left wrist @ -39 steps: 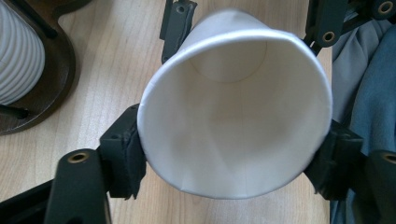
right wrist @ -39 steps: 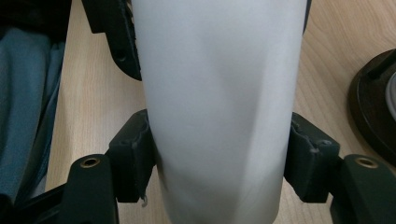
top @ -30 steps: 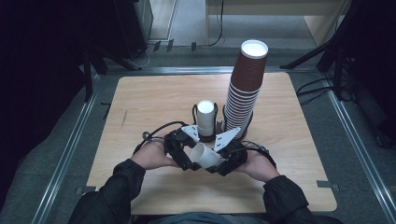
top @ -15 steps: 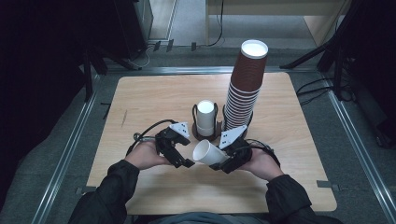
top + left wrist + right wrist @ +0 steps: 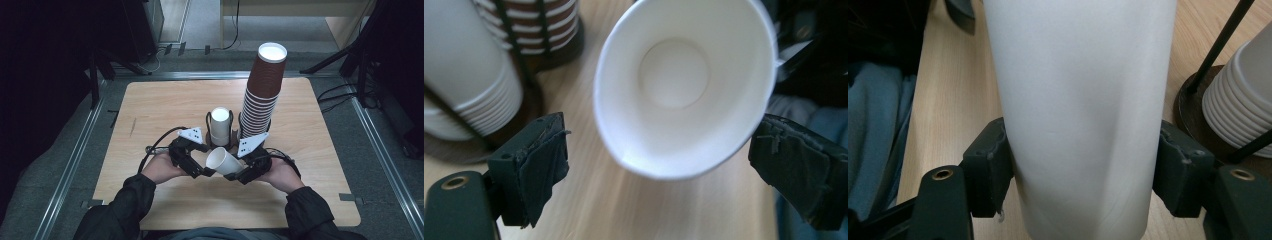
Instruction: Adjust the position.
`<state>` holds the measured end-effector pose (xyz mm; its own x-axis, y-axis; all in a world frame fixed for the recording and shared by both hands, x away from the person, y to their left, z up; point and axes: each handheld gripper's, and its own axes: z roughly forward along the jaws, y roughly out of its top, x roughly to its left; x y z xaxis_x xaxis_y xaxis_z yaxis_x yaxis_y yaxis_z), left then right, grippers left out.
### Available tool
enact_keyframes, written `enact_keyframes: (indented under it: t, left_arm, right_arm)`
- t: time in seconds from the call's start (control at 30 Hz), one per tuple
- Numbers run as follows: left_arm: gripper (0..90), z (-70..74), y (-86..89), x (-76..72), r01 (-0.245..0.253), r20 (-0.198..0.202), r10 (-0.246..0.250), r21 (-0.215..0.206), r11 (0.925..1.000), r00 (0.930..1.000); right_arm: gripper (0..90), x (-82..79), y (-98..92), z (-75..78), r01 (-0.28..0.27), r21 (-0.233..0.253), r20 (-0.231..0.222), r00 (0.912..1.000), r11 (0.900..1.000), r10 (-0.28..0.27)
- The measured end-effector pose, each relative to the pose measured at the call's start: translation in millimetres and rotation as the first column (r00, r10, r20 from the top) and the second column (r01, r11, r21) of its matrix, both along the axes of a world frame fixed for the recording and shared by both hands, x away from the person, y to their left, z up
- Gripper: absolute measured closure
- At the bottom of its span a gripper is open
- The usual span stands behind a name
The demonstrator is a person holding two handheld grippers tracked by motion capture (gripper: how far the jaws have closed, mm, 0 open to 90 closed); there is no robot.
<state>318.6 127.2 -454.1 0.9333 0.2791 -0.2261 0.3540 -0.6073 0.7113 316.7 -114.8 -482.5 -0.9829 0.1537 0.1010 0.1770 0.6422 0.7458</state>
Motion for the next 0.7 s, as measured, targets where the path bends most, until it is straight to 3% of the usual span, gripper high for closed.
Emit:
enact_keyframes:
  t: [0.17,0.4,0.7]
  left_arm:
    - [9.0,-0.8,-4.1,-0.9,0.007,-0.004,-0.007,-0.030,0.9995,1.0000]
    - [13.9,2.2,-5.6,-2.4,0.017,0.003,-0.017,-0.091,0.9957,0.9999]
    - [27.5,4.7,-6.0,-6.2,0.041,0.038,-0.039,-0.077,0.9962,0.9985]
  right_arm:
    - [33.2,-0.2,0.0,1.5,-0.016,0.044,-0.006,0.9998,0.999,0.017]
    - [33.2,-1.6,2.7,1.8,-0.027,0.068,-0.030,0.9991,0.997,0.029]
    - [34.0,-2.4,3.4,2.5,-0.033,0.082,-0.036,0.9987,0.996,0.036]
